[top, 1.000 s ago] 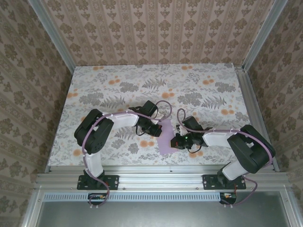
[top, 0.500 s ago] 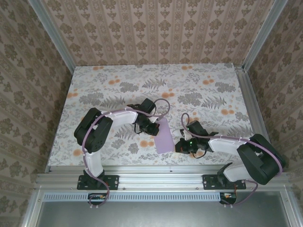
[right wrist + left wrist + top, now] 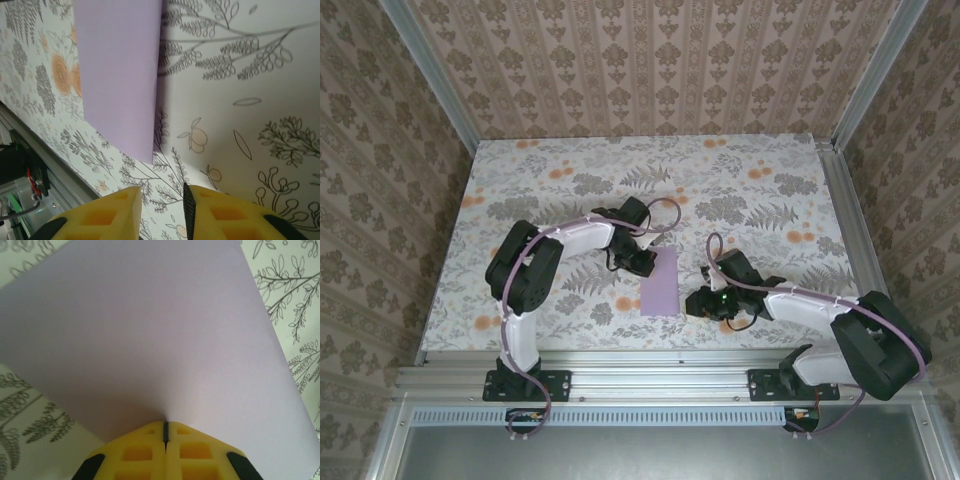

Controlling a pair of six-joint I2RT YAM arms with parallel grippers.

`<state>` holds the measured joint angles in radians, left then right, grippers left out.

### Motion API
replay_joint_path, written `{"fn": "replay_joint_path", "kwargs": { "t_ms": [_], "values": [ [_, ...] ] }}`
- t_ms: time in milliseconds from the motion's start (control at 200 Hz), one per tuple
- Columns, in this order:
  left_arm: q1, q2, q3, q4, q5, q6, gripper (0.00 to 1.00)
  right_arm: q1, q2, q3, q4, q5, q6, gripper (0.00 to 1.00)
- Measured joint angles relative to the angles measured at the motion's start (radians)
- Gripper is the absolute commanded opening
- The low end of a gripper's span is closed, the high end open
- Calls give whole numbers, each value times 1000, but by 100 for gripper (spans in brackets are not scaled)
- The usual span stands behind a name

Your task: Fold a paper plane with a square sheet of paper (pick it up from the middle)

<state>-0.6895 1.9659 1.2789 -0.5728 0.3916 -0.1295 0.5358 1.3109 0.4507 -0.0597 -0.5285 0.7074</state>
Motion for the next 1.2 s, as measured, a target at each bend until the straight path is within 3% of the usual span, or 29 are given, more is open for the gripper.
{"fn": "replay_joint_path", "kwargs": {
  "t_ms": [540, 760, 1200],
  "values": [
    [3, -32, 29, -9, 5, 0, 23, -6, 201, 102, 132, -16, 60, 39],
    [-5, -153, -76, 44, 43, -52, 22, -6, 228, 111, 144, -28, 71, 40],
    [-62, -135, -208, 116, 74, -110, 10, -6, 277, 138, 239, -57, 124, 40]
  ]
}}
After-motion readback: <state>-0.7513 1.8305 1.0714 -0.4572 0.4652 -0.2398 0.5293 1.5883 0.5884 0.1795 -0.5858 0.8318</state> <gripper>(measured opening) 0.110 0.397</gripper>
